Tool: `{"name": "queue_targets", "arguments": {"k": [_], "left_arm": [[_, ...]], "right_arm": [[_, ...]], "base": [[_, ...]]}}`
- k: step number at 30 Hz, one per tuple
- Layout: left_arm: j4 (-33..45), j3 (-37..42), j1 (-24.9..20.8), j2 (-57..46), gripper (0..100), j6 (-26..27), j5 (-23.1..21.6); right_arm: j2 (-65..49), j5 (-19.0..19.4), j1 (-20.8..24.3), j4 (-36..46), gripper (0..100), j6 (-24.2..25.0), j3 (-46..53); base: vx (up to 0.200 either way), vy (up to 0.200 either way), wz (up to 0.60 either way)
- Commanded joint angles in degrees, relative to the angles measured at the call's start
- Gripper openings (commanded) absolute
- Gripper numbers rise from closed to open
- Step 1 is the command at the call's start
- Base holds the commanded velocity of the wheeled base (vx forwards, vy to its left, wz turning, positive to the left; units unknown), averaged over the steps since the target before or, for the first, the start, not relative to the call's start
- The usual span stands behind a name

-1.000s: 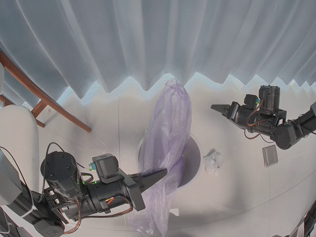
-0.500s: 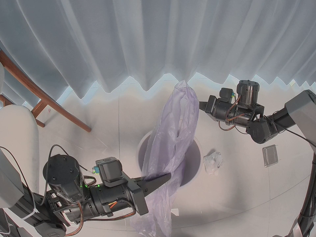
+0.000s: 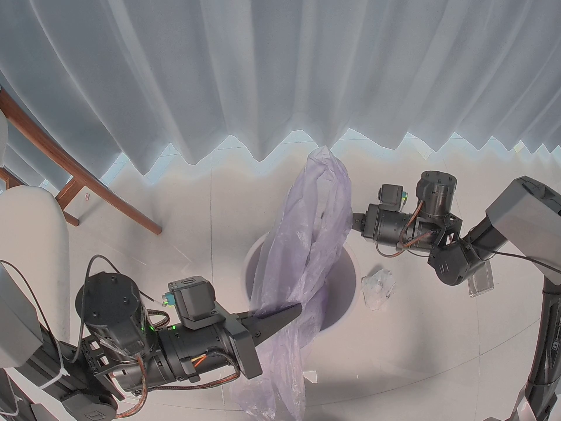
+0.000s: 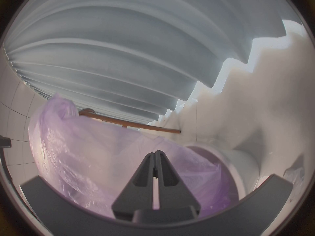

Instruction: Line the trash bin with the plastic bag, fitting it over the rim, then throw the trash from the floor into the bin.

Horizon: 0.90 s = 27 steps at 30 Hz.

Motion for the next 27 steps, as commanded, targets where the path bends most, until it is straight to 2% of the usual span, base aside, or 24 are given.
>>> {"name": "queue_targets", "arguments": {"k": [1,14,20,26,27], "left_arm": [[-0.71,-0.22,0.75,0.18,0,-0.12,-0.14],[-0.89,-6.38,6.37,3.87,0,-0.12,-6.29],[-0.8,-7.34,7.17,3.96,0,-0.56,-7.88],[-0.19,-8.31,7.17,4.31,0,-2.41,-7.88],[-0.27,-8.75,7.17,4.84,0,-3.99,-7.88]], "right_arm": [[-1.42,1.01,1.46,-3.17,0,-0.06,6.8],[-1.86,1.1,9.29,-13.8,0,-0.24,21.83],[-1.16,0.57,8.85,-14.42,0,0.12,21.57],[-3.44,-4.79,4.19,-13.98,0,0.29,22.27],[-5.2,-5.85,2.08,-13.36,0,0.47,22.71]], "base": [[0.0,0.0,0.0],[0.0,0.0,0.0],[0.0,0.0,0.0],[0.0,0.0,0.0],[0.0,0.0,0.0]]}}
